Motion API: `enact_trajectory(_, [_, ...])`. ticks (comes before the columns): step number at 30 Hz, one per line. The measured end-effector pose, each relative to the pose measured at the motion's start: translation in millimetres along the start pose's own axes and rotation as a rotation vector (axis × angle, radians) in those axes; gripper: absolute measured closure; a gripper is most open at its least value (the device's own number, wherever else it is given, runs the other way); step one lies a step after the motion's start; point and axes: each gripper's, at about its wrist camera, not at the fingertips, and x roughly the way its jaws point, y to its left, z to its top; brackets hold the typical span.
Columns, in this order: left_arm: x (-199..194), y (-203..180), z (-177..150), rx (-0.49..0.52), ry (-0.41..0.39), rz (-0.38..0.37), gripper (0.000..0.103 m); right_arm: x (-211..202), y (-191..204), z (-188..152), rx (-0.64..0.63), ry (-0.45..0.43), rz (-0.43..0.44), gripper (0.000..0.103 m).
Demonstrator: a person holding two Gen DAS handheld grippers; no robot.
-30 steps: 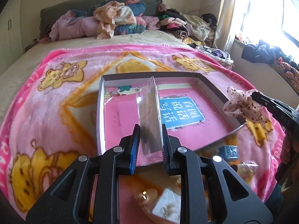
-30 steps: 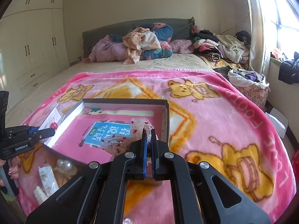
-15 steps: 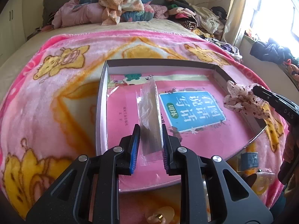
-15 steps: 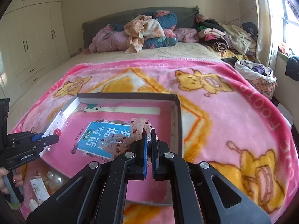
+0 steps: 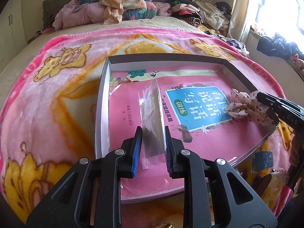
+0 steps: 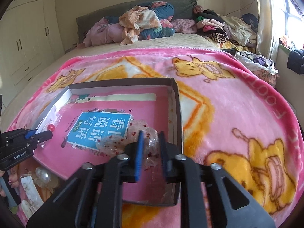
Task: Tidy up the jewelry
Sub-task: 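Carry both items into the brown box and open both tools to release them, then withdraw both open tools from the box back toward the accessory pile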
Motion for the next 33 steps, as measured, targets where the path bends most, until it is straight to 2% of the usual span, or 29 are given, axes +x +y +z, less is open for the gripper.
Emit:
enact_trajectory(6, [-1, -2, 0, 0.02, -0.001, 0.02, 0.087, -22, -4, -6, 0.029, -0.051, -0.007, 0.053])
enact_trajectory(8, [-1, -3, -1, 0.021, 0.0, 0.021, 0.087, -30, -6, -7, 0.036, -0.068, -0.012, 0.048])
enact_trajectory(10, [-2, -2, -1, 0.021, -0.002, 0.023, 0.081, -39, -7, -10, 0.041, -0.087, -0.018, 0.043])
enact_trajectory(12, [-4, -3, -2, 0.023, -0.008, 0.024, 0.065, -47, -8, -13, 0.044, -0.103, -0.026, 0.038])
enact_trajectory(18, [-14, -4, -5, 0.024, -0.025, 0.026, 0.045, -66, -10, -26, 0.055, -0.127, -0.044, 0.03])
enact_trajectory(22, [-25, -8, -7, 0.017, -0.045, 0.032, 0.033, -79, -11, -33, 0.064, -0.146, -0.041, 0.027])
enact_trajectory(24, [-33, -7, -8, 0.008, -0.061, 0.038, 0.024, -86, -10, -36, 0.067, -0.155, -0.038, 0.026])
enact_trajectory(30, [-55, -9, -15, -0.022, -0.099, 0.038, 0.013, -103, -7, -41, 0.053, -0.187, -0.039, 0.024])
enact_trajectory(33, [-64, -11, -19, -0.032, -0.115, 0.032, 0.012, -110, -4, -43, 0.045, -0.198, -0.037, 0.024])
